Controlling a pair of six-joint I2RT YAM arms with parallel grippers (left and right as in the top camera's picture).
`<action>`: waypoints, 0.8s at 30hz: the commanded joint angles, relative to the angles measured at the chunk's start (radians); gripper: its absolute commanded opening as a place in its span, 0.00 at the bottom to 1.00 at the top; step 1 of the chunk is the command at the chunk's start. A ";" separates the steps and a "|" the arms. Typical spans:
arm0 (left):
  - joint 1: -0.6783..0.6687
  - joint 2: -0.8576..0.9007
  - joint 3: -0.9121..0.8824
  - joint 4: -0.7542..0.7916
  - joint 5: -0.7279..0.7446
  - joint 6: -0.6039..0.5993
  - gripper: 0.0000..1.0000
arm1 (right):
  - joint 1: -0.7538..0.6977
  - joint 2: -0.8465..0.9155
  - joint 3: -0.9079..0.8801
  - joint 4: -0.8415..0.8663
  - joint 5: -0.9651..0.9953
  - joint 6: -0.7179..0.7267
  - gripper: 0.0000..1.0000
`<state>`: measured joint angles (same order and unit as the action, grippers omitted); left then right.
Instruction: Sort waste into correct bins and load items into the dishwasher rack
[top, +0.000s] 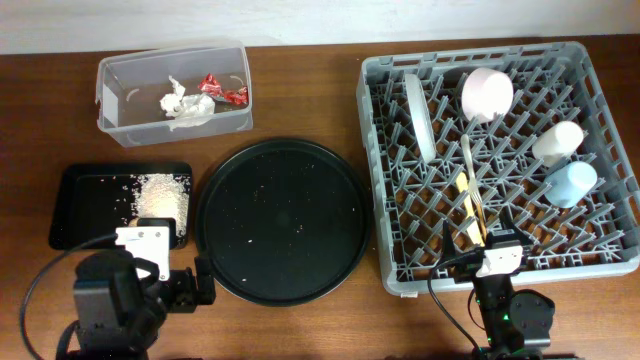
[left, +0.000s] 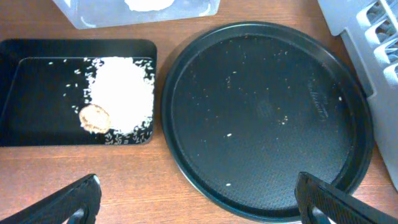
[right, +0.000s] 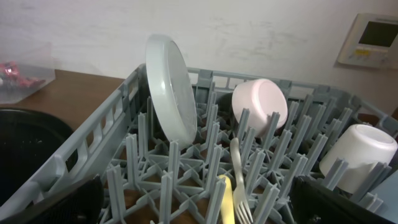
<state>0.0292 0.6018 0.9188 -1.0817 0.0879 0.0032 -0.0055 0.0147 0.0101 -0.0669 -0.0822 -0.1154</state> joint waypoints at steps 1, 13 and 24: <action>0.000 -0.197 -0.192 0.127 -0.053 -0.010 0.99 | 0.006 -0.010 -0.005 -0.005 0.016 -0.003 0.98; -0.031 -0.597 -0.910 1.004 -0.177 -0.007 0.99 | 0.006 -0.010 -0.005 -0.006 0.016 -0.003 0.98; -0.031 -0.597 -0.909 1.001 -0.126 -0.007 0.99 | 0.006 -0.009 -0.005 -0.006 0.016 -0.003 0.98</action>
